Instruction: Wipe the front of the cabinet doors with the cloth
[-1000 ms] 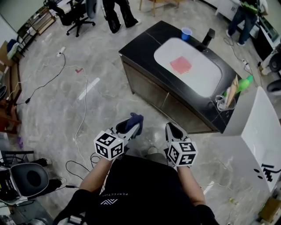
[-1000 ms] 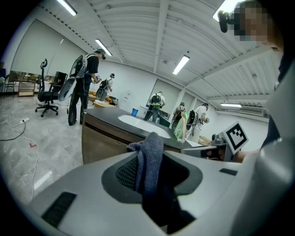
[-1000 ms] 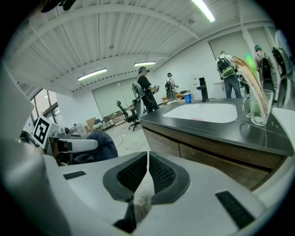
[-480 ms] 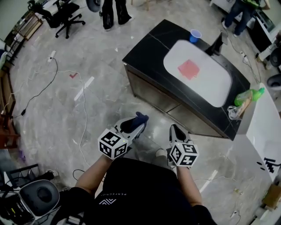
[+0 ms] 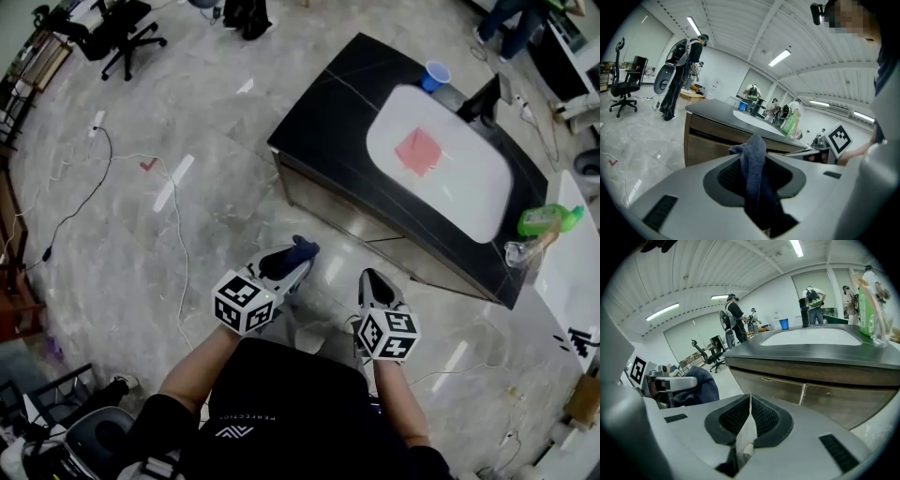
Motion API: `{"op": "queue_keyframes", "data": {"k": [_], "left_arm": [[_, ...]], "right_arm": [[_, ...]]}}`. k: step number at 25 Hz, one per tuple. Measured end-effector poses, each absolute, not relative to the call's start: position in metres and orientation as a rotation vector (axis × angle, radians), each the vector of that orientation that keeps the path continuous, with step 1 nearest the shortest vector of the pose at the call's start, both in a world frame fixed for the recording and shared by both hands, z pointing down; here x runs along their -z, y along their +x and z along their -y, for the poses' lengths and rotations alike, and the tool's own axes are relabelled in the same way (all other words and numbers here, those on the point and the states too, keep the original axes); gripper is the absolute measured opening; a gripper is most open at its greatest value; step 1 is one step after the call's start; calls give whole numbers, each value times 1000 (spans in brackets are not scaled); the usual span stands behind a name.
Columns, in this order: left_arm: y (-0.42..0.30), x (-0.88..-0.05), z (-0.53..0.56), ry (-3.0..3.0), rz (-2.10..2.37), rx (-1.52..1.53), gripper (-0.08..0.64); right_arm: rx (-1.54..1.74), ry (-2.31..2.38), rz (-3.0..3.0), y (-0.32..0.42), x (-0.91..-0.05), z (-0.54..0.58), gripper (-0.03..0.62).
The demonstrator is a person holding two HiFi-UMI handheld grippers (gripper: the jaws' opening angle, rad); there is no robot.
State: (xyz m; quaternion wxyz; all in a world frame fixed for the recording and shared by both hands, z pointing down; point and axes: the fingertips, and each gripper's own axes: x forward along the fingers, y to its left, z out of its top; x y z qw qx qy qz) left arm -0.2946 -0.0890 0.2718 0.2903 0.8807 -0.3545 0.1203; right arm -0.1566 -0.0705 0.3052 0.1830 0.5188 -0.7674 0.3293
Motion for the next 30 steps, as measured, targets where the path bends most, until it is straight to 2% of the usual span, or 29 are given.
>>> {"op": "queue_keyframes", "data": {"k": [11, 30], "left_arm": [[-341, -323, 147, 2326, 944, -415, 126], [-389, -384, 256, 2285, 1176, -415, 126]], "right_arm": [[-1024, 1525, 2106, -197, -344, 109, 38], [-1036, 1543, 2178, -221, -395, 160, 38]]}}
